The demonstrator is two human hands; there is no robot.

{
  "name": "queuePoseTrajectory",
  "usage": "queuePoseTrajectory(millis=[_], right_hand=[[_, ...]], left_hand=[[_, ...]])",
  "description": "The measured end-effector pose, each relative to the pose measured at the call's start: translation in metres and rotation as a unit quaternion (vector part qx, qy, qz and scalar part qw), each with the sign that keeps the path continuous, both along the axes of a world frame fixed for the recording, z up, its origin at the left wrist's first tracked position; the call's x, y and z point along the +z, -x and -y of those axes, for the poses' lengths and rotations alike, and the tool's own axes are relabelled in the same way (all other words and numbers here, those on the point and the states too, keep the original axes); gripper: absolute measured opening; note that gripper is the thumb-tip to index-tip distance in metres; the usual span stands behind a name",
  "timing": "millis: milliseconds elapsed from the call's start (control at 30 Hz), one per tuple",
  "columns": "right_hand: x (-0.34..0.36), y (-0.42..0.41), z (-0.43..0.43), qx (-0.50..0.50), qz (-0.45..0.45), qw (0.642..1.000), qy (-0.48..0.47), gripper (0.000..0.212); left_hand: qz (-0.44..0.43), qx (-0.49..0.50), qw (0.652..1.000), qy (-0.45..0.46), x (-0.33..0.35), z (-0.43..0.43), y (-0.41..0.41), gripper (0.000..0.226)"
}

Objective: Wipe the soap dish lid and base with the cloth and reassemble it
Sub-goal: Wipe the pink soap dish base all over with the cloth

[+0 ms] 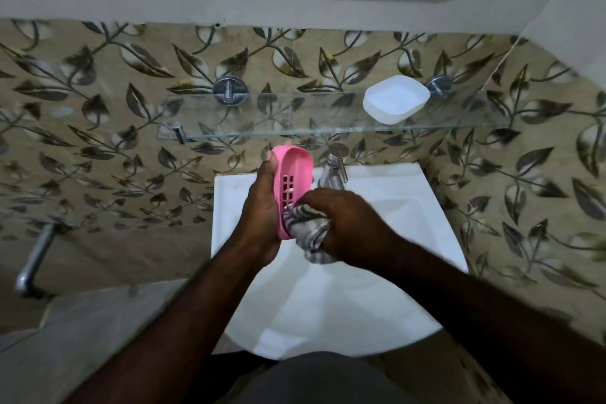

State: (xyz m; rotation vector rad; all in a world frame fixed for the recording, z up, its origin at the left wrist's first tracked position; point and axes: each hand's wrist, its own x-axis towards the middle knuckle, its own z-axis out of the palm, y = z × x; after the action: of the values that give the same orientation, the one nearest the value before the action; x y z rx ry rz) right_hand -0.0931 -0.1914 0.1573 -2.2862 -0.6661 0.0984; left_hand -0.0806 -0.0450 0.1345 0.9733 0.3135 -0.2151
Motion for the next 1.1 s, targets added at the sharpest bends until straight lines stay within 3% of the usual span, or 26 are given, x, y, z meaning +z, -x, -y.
queuePoseTrajectory(millis=[100,200,367,500,600,700,800,900,1000,1100], right_hand=[[0.005,-0.021,0.001,-0.093,0.148,0.984,0.037,0.016],[0.006,-0.025,-0.007,-0.174,0.150,0.973,-0.033,0.021],[-0.006,0.006,-0.004,-0.013,0.132,0.990,0.042,0.046],[0.012,-0.020,0.001,-0.052,0.308,0.944,0.108,0.032],[0.014,-0.033,0.001,-0.087,0.330,0.931,0.128,0.022],[0.007,-0.029,0.001,-0.138,0.251,0.949,0.134,0.020],[-0.011,-0.008,-0.003,-0.173,0.113,0.976,0.071,0.010],[-0.021,0.012,-0.007,-0.131,-0.067,0.989,-0.027,0.027],[-0.013,0.017,-0.002,-0.091,-0.286,0.938,-0.173,0.021],[0.003,0.015,-0.006,-0.097,-0.358,0.885,-0.282,0.013]], left_hand=[[-0.004,-0.050,0.998,0.023,0.002,0.007,0.004,0.060],[0.001,-0.062,0.997,0.033,0.003,0.010,0.006,0.058],[-0.024,-0.033,0.998,0.050,0.001,0.001,0.005,0.069],[-0.015,-0.050,0.997,0.057,-0.002,0.015,0.012,0.061],[0.016,-0.009,0.999,0.026,-0.003,0.020,0.010,0.058],[0.038,0.023,0.999,-0.024,-0.004,0.022,0.011,0.056],[0.041,0.055,0.997,-0.036,-0.006,0.021,0.011,0.068],[0.073,0.086,0.988,-0.109,-0.009,0.019,0.010,0.062],[0.086,0.073,0.987,-0.115,-0.017,0.021,0.012,0.061],[0.041,0.044,0.997,-0.054,-0.015,0.022,0.011,0.080]])
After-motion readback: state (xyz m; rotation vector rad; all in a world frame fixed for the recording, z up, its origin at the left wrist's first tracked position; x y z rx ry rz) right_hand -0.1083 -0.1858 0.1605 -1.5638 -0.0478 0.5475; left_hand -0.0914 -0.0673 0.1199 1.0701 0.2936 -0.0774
